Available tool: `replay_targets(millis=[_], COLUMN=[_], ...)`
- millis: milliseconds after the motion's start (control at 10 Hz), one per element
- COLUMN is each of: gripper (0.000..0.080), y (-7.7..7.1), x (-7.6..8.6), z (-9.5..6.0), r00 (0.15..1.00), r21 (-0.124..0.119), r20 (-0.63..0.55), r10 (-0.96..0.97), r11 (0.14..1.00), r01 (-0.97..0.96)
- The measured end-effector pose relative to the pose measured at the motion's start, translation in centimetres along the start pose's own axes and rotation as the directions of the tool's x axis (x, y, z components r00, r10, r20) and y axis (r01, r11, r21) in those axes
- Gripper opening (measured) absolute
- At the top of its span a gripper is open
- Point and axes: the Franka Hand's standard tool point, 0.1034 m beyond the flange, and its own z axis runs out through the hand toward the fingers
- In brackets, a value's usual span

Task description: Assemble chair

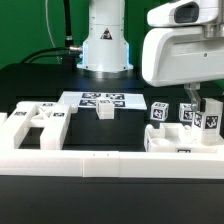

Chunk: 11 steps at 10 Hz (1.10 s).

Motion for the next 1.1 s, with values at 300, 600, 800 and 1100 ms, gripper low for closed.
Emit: replay_targets(millis=[300, 600, 800, 1100], gripper=[0.0285, 0.0285, 0.0285, 0.0285], y=[0.4, 0.6, 1.0, 1.3], x=[0.0, 0.1, 0.0, -0.2], z=[0.0, 0.1, 0.1, 0.1], r00=[0.941, 0.851, 0.725, 0.471], r21=[0.012, 0.015, 0.035, 0.055], r20=[-0.023, -0.026, -0.014, 0.022], r10=[0.339, 0.524, 0.689, 0.882], r11=[0.941, 0.852, 0.725, 0.469], r01=[-0.339, -0.524, -0.688, -0.882])
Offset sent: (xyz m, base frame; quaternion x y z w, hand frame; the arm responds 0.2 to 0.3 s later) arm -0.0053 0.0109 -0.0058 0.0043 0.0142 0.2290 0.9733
